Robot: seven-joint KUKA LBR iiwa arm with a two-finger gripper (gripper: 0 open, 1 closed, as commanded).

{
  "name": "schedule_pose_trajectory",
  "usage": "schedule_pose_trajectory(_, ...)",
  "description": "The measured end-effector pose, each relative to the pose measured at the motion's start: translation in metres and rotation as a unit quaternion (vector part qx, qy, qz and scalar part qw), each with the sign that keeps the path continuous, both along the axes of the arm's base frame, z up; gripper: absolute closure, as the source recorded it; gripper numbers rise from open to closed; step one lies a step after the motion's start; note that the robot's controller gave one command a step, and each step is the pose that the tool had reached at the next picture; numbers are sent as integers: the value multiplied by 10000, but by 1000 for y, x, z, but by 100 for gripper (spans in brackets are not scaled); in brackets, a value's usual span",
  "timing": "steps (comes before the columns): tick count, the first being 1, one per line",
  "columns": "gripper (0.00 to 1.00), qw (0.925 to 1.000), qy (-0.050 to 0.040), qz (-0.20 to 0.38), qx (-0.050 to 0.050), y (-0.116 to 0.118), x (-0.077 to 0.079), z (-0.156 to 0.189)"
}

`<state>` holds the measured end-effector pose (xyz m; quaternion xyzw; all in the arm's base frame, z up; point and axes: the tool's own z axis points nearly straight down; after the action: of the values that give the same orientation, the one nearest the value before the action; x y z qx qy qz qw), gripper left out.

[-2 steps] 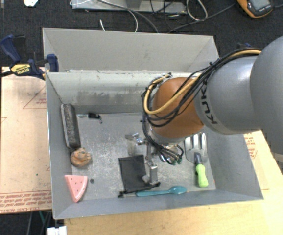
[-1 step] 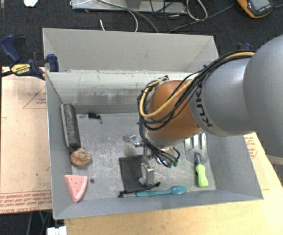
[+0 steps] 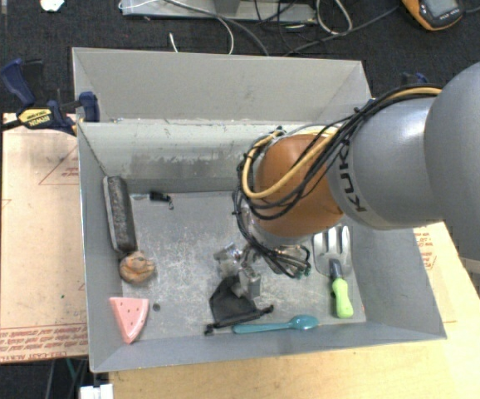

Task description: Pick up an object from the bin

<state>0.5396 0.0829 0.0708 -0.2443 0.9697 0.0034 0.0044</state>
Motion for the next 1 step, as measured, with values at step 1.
schedule_pose_trajectory(1, 100, 10000, 1, 0, 1, 0, 0, 0)
